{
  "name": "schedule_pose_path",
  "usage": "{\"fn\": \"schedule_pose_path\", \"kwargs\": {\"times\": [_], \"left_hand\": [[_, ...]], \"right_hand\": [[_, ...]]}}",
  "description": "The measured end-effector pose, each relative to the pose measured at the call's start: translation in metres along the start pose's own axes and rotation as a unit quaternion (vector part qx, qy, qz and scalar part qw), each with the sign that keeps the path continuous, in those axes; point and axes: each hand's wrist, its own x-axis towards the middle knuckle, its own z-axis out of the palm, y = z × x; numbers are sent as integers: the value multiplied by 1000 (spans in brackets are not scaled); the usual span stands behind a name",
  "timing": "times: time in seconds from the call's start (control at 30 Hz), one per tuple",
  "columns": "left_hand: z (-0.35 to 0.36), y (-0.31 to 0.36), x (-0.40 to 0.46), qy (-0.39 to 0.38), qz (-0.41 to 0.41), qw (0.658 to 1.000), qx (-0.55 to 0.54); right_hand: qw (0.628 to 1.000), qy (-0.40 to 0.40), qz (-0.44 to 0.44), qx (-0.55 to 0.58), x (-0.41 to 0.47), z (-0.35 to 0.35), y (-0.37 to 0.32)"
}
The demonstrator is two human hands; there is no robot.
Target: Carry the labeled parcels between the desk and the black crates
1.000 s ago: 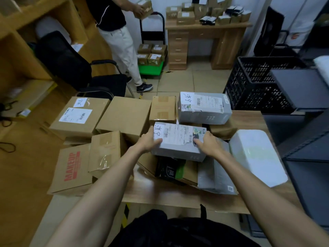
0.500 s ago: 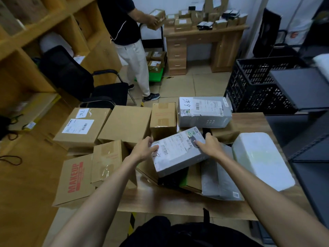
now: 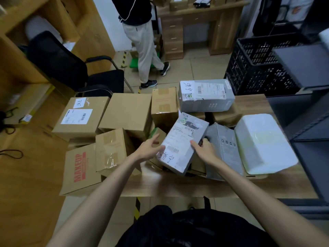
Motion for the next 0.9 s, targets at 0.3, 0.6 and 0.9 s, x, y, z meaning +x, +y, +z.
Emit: {"fn": "schedule_pose_path", "kwargs": {"times": [0.3, 0.6, 0.9], "left_hand": [[33, 1, -21, 10, 24, 997, -73], [45, 2, -33, 8, 23, 986, -164], [14, 25, -48, 79, 105, 976, -174]], "right_hand": [[999, -9, -51, -12, 3, 1, -10], [997, -36, -57, 35, -6, 1, -6], [987, 1, -137, 88, -17, -16, -46]]}}
